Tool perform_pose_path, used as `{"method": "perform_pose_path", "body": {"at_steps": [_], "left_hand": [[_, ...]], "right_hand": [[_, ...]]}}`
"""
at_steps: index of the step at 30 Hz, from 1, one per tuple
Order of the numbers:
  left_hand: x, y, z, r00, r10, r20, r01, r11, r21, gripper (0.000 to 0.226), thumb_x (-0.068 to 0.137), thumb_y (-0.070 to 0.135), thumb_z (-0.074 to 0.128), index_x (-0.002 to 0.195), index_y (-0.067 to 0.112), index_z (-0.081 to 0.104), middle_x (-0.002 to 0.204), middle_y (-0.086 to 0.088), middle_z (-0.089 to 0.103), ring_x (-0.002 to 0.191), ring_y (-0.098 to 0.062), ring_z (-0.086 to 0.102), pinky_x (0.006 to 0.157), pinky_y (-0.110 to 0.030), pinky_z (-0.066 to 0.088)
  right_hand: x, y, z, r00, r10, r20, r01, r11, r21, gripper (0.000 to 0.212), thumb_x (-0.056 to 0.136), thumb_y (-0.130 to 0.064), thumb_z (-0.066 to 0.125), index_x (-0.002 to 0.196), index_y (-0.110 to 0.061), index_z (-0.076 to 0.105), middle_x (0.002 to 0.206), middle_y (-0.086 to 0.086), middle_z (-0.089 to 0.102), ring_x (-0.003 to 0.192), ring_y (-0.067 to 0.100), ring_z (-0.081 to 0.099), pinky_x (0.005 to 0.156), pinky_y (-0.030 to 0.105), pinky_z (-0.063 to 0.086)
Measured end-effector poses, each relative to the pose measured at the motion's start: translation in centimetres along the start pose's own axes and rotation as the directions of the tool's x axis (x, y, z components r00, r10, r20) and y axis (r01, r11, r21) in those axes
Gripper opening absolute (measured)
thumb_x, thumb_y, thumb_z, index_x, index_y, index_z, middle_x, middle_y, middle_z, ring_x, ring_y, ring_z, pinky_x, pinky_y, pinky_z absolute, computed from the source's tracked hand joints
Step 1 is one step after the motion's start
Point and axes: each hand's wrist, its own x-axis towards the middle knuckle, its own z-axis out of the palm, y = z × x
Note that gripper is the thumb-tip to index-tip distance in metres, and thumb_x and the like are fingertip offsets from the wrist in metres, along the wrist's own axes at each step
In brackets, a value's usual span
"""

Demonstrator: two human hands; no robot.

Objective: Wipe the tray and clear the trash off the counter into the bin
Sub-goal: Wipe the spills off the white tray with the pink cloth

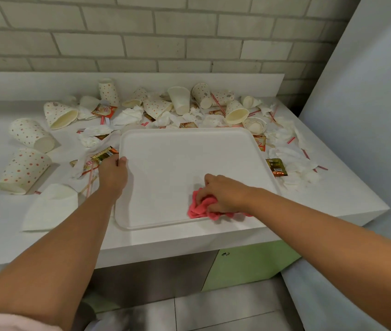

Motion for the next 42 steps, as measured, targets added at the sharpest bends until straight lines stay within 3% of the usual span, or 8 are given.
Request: {"method": "perform_pose_path", "body": {"at_steps": [6, 11, 14, 21, 25, 31, 35, 42], "left_hand": [[-0.3, 0.5, -0.3, 0.997, 0.056, -0.047, -0.056, 0.998, -0.002, 0.021, 0.099, 0.014, 0.039, 0.086, 0.005, 0.052, 0.062, 0.000, 0.040, 0.066, -0.022, 0.040, 0.055, -0.027, 0.025], [-0.4, 0.5, -0.3, 0.995, 0.079, -0.060, -0.080, 0.997, -0.002, 0.019, 0.099, 0.014, 0.038, 0.088, 0.007, 0.053, 0.067, -0.004, 0.044, 0.079, -0.020, 0.043, 0.069, -0.025, 0.028], [-0.4, 0.7, -0.3, 0.994, 0.089, -0.067, -0.089, 0.996, -0.002, 0.022, 0.099, 0.014, 0.038, 0.086, 0.004, 0.052, 0.067, -0.005, 0.043, 0.078, -0.022, 0.044, 0.070, -0.027, 0.030], [-0.5, 0.8, -0.4, 0.992, 0.086, -0.097, -0.088, 0.996, -0.013, 0.023, 0.099, 0.014, 0.038, 0.091, 0.005, 0.057, 0.075, -0.010, 0.051, 0.081, -0.022, 0.046, 0.072, -0.029, 0.032], [-0.4, 0.7, -0.6, 0.989, 0.089, -0.121, -0.095, 0.994, -0.045, 0.021, 0.098, 0.014, 0.040, 0.086, 0.004, 0.055, 0.076, -0.013, 0.050, 0.077, -0.023, 0.046, 0.071, -0.031, 0.034], [-0.8, 1.1, -0.6, 0.985, 0.106, -0.133, -0.117, 0.990, -0.083, 0.020, 0.098, 0.013, 0.040, 0.086, 0.005, 0.055, 0.072, -0.012, 0.048, 0.075, -0.021, 0.044, 0.070, -0.028, 0.032], [-0.9, 1.0, -0.8, 0.984, 0.123, -0.126, -0.132, 0.989, -0.070, 0.022, 0.098, 0.013, 0.040, 0.087, 0.004, 0.056, 0.079, -0.015, 0.051, 0.076, -0.022, 0.044, 0.072, -0.029, 0.032], [-1.4, 1.2, -1.2, 0.977, 0.146, -0.158, -0.157, 0.985, -0.065, 0.028, 0.098, 0.010, 0.039, 0.092, -0.011, 0.056, 0.077, -0.014, 0.047, 0.076, -0.023, 0.041, 0.070, -0.028, 0.028]], "right_hand": [[-3.2, 4.1, -2.4, 0.929, 0.324, 0.182, -0.349, 0.928, 0.131, 0.021, 0.084, -0.006, 0.063, 0.089, -0.025, 0.072, 0.079, 0.006, 0.070, 0.037, 0.010, 0.052, 0.040, 0.019, 0.043], [-5.1, 7.3, -4.9, 0.831, 0.555, 0.044, -0.553, 0.813, 0.183, 0.015, 0.087, -0.011, 0.061, 0.094, -0.011, 0.074, 0.081, 0.002, 0.071, 0.050, 0.017, 0.052, 0.042, 0.019, 0.042], [-5.7, 8.5, -3.8, 0.776, 0.615, 0.137, -0.630, 0.748, 0.208, 0.020, 0.089, -0.009, 0.052, 0.074, -0.007, 0.065, 0.070, 0.007, 0.063, 0.041, 0.013, 0.041, 0.038, 0.018, 0.033], [-6.2, 7.1, -2.4, 0.772, 0.616, 0.158, -0.634, 0.763, 0.124, 0.020, 0.091, -0.010, 0.053, 0.076, -0.007, 0.065, 0.068, 0.005, 0.067, 0.044, 0.014, 0.050, 0.040, 0.020, 0.039], [-6.4, 5.5, -1.8, 0.816, 0.574, 0.075, -0.563, 0.817, -0.126, 0.015, 0.090, -0.017, 0.054, 0.095, -0.010, 0.066, 0.085, 0.003, 0.067, 0.063, 0.014, 0.056, 0.061, 0.025, 0.048], [-5.3, 3.5, -0.6, 0.864, 0.489, 0.123, -0.496, 0.867, 0.036, 0.021, 0.090, -0.022, 0.059, 0.104, -0.010, 0.069, 0.098, 0.006, 0.072, 0.085, 0.019, 0.067, 0.071, 0.028, 0.049], [-4.6, 2.4, -0.4, 0.899, 0.428, 0.090, -0.432, 0.901, 0.033, 0.021, 0.088, -0.022, 0.059, 0.103, -0.009, 0.065, 0.089, 0.006, 0.065, 0.078, 0.020, 0.058, 0.067, 0.027, 0.045], [-6.0, 5.5, -2.3, 0.812, 0.581, -0.055, -0.581, 0.814, 0.024, 0.022, 0.087, -0.013, 0.055, 0.109, -0.007, 0.057, 0.074, 0.001, 0.052, 0.077, 0.020, 0.056, 0.067, 0.028, 0.047]]}}
